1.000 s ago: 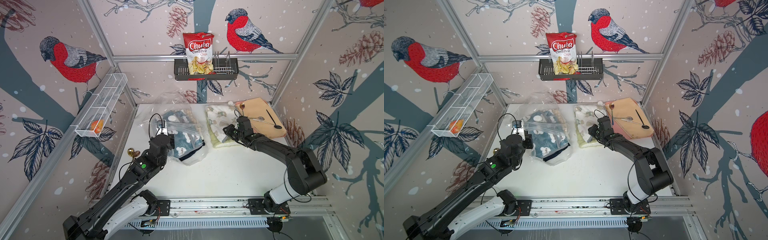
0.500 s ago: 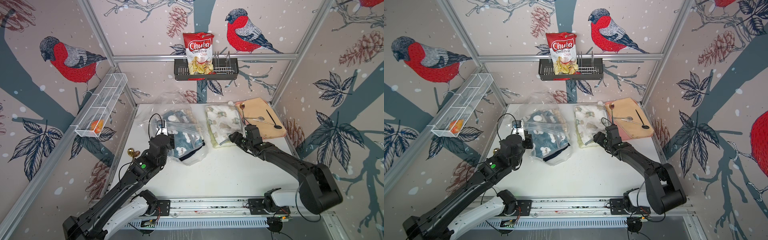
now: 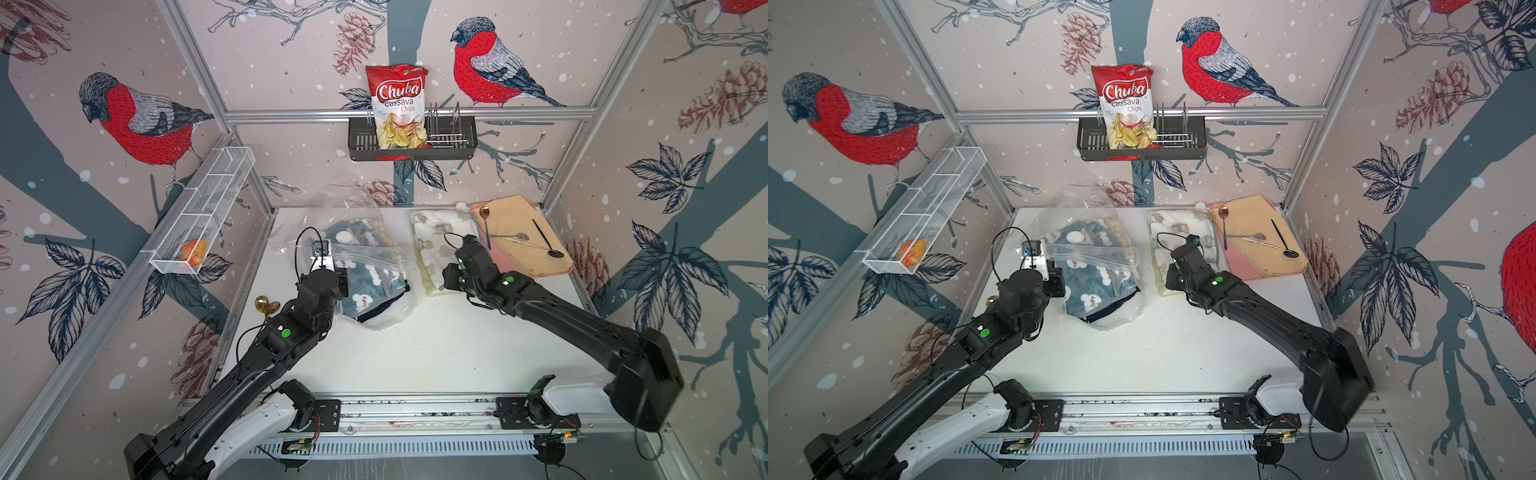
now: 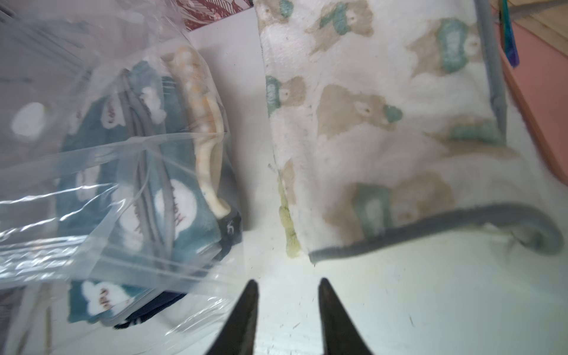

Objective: Take the blanket out of the vacuum bag
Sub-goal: Place the blanket at the center of the board.

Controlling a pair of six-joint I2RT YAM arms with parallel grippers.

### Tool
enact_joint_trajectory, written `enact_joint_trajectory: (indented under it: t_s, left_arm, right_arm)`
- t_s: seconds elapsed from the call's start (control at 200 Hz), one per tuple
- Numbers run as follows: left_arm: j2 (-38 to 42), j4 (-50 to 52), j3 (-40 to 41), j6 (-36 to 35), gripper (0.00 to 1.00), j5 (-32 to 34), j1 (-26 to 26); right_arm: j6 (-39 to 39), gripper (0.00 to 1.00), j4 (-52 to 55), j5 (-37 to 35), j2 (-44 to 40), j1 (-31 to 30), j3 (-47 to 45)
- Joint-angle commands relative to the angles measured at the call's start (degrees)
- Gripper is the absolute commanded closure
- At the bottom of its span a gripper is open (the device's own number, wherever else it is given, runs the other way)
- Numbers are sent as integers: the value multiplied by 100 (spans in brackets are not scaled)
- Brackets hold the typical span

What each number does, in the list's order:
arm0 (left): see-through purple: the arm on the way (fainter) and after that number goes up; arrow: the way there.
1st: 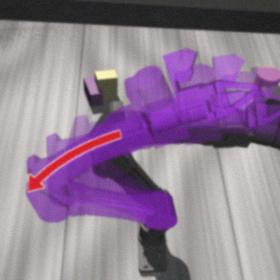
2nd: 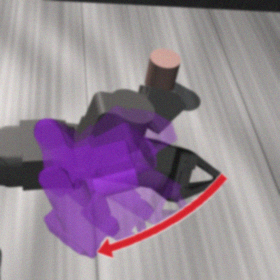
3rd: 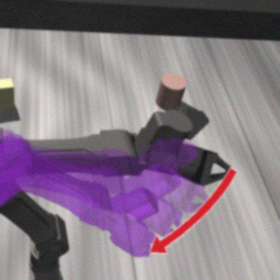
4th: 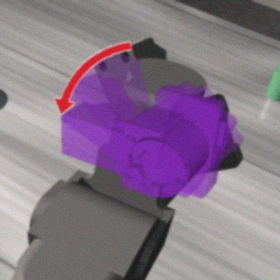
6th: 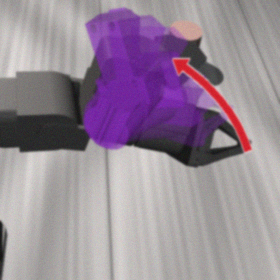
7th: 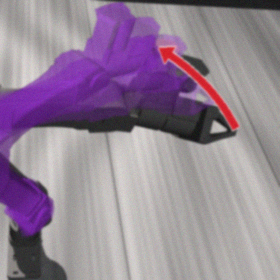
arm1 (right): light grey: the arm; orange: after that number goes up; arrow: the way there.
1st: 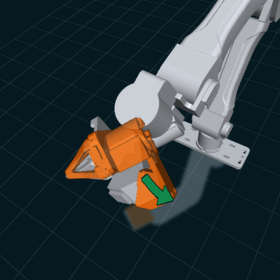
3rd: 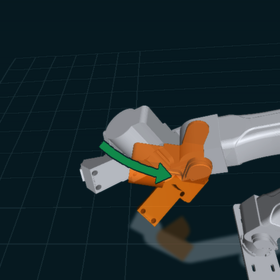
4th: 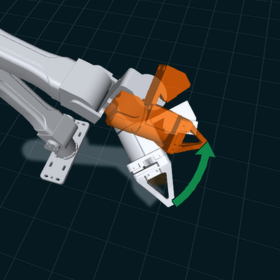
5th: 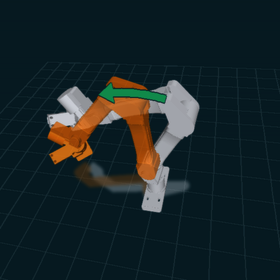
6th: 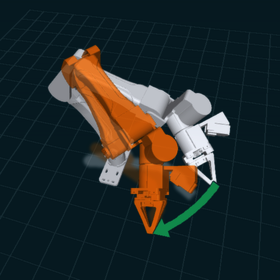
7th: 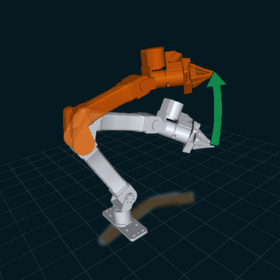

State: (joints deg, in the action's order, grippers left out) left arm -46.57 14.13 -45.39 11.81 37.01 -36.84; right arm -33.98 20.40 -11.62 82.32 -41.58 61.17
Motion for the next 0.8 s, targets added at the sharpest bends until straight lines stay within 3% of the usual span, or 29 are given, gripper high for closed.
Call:
enact_joint_trajectory:
  t_s: [0.0, 0.065, 0.13, 0.185, 0.375, 0.605, 0.795]
  left_arm:
    - [11, -228, 7, 40, 100, 542, 10]
    - [23, -242, 5, 39, 100, 554, 10]
    - [1, -255, 14, 47, 100, 536, 10]
    - [-18, -245, 6, 46, 100, 521, 10]
    - [-36, -302, 21, 25, 100, 385, 10]
    - [-14, -313, 21, 32, 100, 307, 10]
    - [39, -338, 41, 17, 100, 315, 10]
  right_arm:
    - [1090, 98, 454, -473, 858, -41, 855]
    - [1402, 92, 592, -659, 1455, -69, 1312]
    - [1523, 67, 664, -834, 1921, -90, 1606]
    - [1606, 54, 763, -873, 2256, -124, 1766]
    - [1679, 37, 847, -1420, 2867, -255, 1860]
    - [1552, 38, 852, -2199, 3203, -177, 1889]
    - [1678, 51, 650, -2216, 3370, -26, 1891]
